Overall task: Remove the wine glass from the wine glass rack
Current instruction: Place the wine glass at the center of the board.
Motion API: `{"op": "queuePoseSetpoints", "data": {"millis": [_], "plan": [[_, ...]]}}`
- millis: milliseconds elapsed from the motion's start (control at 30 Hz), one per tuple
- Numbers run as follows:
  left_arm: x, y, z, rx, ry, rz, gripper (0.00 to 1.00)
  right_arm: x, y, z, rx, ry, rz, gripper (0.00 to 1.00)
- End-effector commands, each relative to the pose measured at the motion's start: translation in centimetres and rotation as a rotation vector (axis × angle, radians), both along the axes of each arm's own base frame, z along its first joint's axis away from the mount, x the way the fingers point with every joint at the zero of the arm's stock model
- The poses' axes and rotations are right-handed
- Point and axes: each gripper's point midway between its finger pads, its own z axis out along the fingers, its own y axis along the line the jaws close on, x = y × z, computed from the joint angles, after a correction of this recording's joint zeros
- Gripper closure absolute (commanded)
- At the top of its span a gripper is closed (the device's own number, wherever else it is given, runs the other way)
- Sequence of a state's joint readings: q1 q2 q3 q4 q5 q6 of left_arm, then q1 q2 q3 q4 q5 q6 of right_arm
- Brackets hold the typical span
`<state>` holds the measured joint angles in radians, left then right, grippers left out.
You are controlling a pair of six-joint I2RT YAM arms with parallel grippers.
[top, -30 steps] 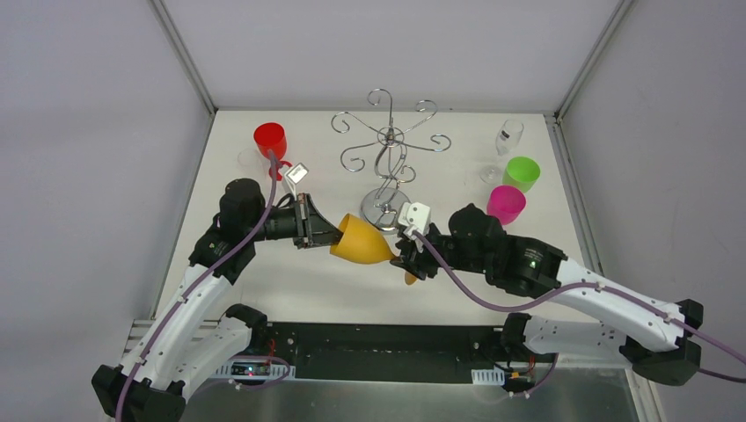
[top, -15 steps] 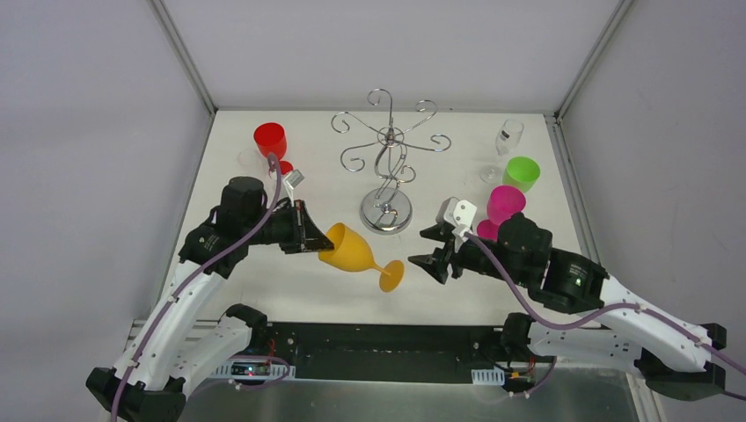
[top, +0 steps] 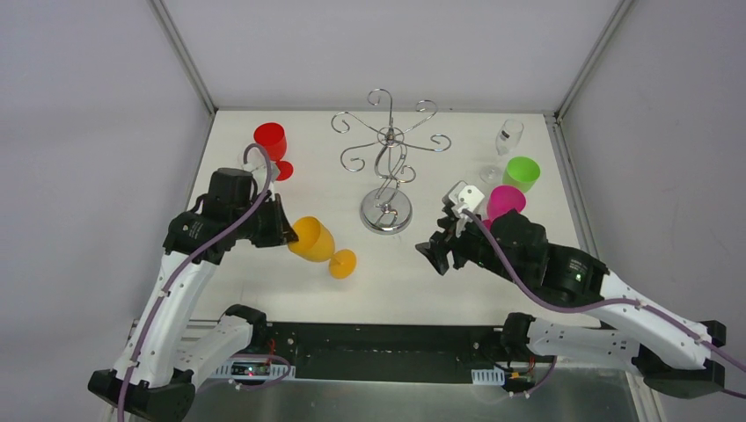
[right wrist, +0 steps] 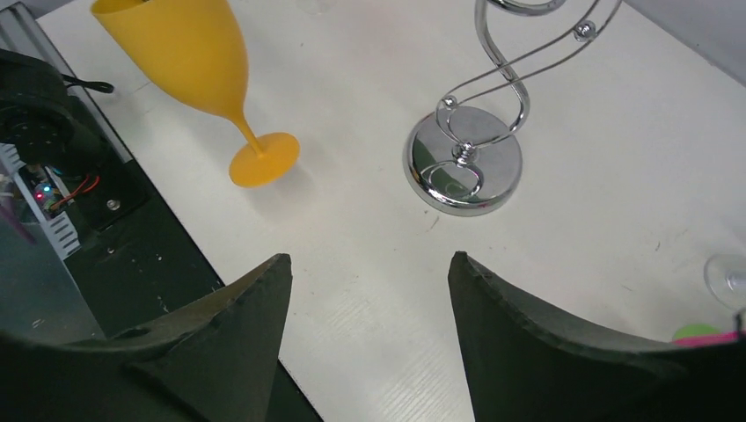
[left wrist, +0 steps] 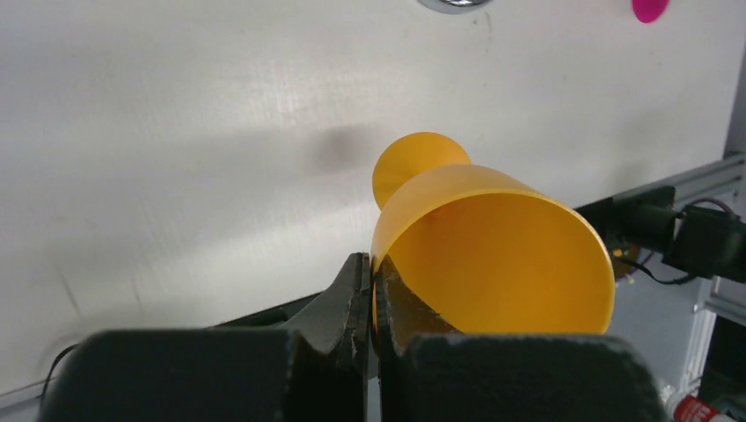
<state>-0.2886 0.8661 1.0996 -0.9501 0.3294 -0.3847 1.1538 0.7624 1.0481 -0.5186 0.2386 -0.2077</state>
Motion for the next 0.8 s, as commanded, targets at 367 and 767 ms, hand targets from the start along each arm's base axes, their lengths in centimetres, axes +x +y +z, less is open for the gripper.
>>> {"op": "queuePoseSetpoints", "data": {"millis": [367, 767], "plan": [[3.7, 9.1, -0.1, 0.317, 0.004, 0.265, 1.0, 1.4, -0.7, -1.2, -0.023, 0.173, -0.174, 0.3], [6.2, 13.9, -1.1, 0.482, 0.021, 0.426, 1.0, 1.1, -1.0, -1.7, 0.055, 0.254, -0.211, 0.29]]}}
